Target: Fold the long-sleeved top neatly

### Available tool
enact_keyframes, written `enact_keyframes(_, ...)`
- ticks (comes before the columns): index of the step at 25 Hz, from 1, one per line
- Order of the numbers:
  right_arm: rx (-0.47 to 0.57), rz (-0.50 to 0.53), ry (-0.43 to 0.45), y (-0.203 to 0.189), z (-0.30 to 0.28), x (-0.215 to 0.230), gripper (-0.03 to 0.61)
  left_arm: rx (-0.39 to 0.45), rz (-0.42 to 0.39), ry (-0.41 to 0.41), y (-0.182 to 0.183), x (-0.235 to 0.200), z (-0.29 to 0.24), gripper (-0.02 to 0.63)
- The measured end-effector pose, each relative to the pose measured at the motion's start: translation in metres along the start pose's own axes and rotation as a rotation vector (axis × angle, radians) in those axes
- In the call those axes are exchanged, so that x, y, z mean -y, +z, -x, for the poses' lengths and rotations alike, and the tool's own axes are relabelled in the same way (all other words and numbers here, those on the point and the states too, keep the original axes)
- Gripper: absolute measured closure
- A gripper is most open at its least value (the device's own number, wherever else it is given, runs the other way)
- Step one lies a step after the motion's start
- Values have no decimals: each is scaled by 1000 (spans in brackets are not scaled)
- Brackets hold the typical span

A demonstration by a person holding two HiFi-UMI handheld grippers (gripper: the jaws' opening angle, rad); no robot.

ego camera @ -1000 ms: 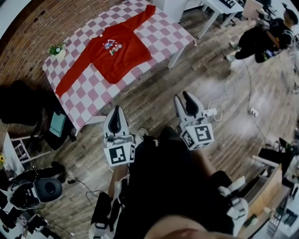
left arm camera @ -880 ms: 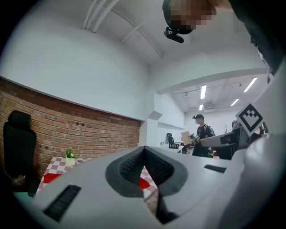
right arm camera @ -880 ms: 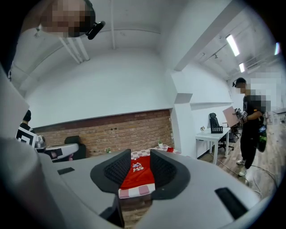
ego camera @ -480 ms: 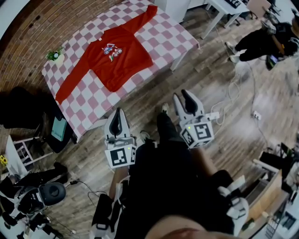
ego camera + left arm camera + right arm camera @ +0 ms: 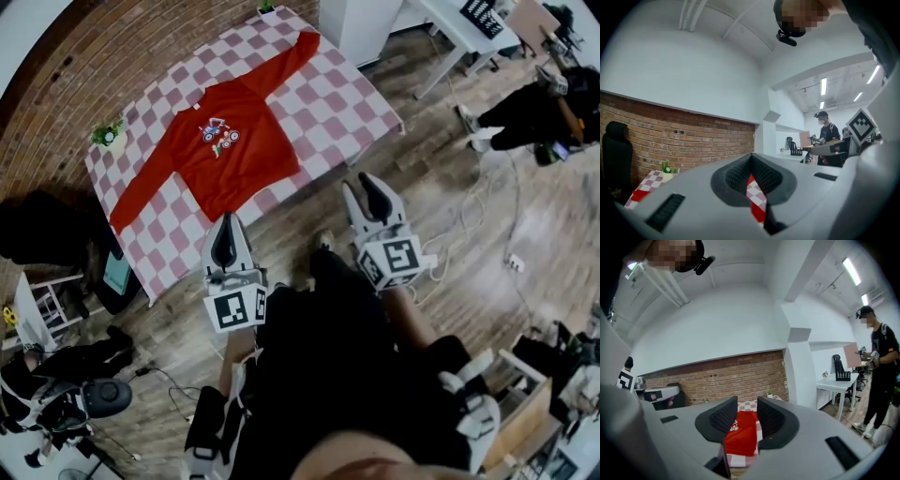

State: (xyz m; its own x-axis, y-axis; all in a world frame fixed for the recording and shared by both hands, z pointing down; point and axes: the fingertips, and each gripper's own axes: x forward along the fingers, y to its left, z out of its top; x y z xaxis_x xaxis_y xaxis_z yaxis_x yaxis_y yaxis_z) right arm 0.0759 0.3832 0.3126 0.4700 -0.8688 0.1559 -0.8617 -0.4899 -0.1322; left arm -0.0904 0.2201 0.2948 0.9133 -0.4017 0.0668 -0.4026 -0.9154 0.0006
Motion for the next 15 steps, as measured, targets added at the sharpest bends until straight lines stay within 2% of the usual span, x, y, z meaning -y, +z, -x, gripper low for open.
enact_keyframes(8, -21, 5, 71, 19, -54, 54, 453, -12, 0, 10, 14, 36, -62, 615)
enact_keyframes(15, -48, -1, 85, 17, -99, 75, 453, -10, 31, 16, 16, 38, -112, 615)
